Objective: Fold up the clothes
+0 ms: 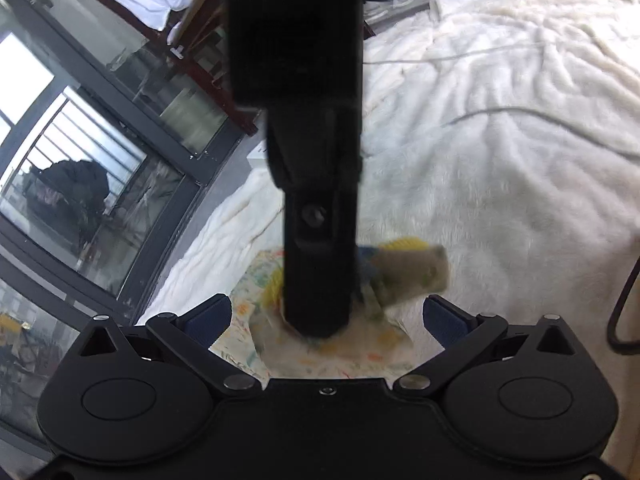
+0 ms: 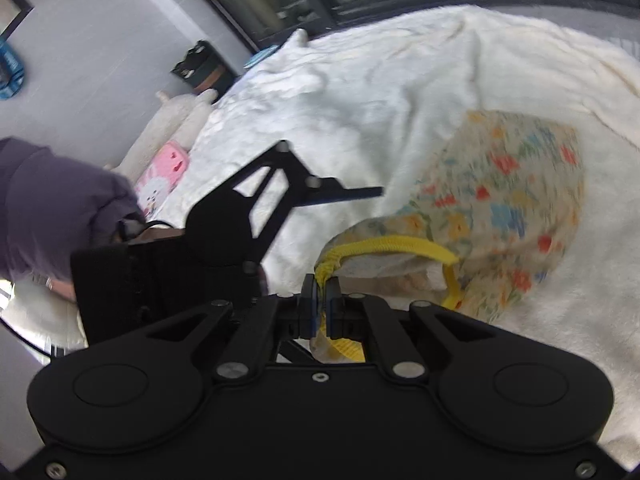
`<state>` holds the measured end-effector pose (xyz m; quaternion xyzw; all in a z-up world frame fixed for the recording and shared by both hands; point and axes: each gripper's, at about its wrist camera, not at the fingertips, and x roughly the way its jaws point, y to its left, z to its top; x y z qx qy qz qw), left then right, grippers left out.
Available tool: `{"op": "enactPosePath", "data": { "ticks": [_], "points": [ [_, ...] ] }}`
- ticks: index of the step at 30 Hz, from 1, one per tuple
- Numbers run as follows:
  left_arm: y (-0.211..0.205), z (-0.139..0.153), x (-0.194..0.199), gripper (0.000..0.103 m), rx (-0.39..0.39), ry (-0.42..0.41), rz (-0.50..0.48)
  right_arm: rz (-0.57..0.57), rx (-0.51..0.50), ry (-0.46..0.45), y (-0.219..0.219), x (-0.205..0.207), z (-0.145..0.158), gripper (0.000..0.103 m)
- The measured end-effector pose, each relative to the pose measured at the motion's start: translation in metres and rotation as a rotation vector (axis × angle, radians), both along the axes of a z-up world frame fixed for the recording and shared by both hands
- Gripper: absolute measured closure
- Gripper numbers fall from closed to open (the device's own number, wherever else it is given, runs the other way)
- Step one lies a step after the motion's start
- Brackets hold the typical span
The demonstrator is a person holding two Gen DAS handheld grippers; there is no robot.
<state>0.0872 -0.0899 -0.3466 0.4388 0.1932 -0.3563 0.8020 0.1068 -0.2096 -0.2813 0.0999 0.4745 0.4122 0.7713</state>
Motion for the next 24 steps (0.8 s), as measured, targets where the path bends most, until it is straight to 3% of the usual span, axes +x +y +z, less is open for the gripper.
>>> {"op": "enactPosePath", "data": {
  "ticks": [2,3,4,5,6,8,10,11,12,13,15,17,18,19,21,24],
  "points": [
    [0.001,0.007,0.001,0.005,-0.021,0.034,0.014,-0.002,-0.003,-0.019,-0.001,-0.008,0.008,0.098],
    [0.002,0.008,0.001,0.028,-0.030,0.039,0.012,-0.002,-0.004,-0.021,-0.002,-0.010,0.009,0.098],
    [0.003,0.008,0.002,0.045,-0.025,0.049,0.009,-0.002,-0.006,-0.022,-0.003,-0.012,0.010,0.098],
    [0.002,0.007,0.005,0.073,-0.011,0.069,0.015,0.006,-0.009,-0.020,-0.004,-0.014,0.010,0.097],
    [0.003,0.007,0.010,0.088,-0.012,0.091,0.027,0.016,-0.011,-0.017,-0.005,-0.016,0.010,0.094],
    [0.009,0.009,0.022,0.091,-0.046,0.135,0.067,0.030,-0.010,-0.010,-0.009,-0.017,0.008,0.089],
    [0.016,0.007,0.034,0.094,-0.047,0.150,0.104,0.031,-0.005,-0.006,-0.015,-0.011,0.003,0.073],
    [0.022,0.007,0.040,0.094,-0.044,0.151,0.121,0.027,-0.016,-0.029,-0.022,-0.006,0.002,0.052],
    [0.027,0.007,0.045,0.094,-0.042,0.154,0.133,0.031,-0.053,-0.073,-0.028,-0.003,0.000,0.020],
    [0.033,0.007,0.050,0.094,-0.047,0.164,0.147,0.038,-0.100,-0.118,-0.030,-0.002,-0.001,0.012],
    [0.043,0.011,0.059,0.094,-0.068,0.187,0.162,0.119,-0.275,-0.266,-0.024,-0.002,-0.011,0.011],
    [0.050,0.015,0.063,0.094,-0.087,0.209,0.138,0.218,-0.355,-0.320,-0.012,0.003,-0.029,0.013],
    [0.052,0.017,0.059,0.094,-0.091,0.216,0.120,0.253,-0.364,-0.316,-0.008,0.008,-0.039,0.019],
    [0.053,0.018,0.056,0.094,-0.092,0.219,0.110,0.284,-0.365,-0.303,-0.003,0.014,-0.048,0.024],
    [0.056,0.017,0.054,0.094,-0.088,0.228,0.095,0.349,-0.317,-0.224,0.009,0.035,-0.068,0.047],
    [0.056,0.009,0.045,0.094,-0.054,0.182,0.103,0.321,-0.216,-0.065,0.015,0.074,-0.088,0.051]
  ]
}}
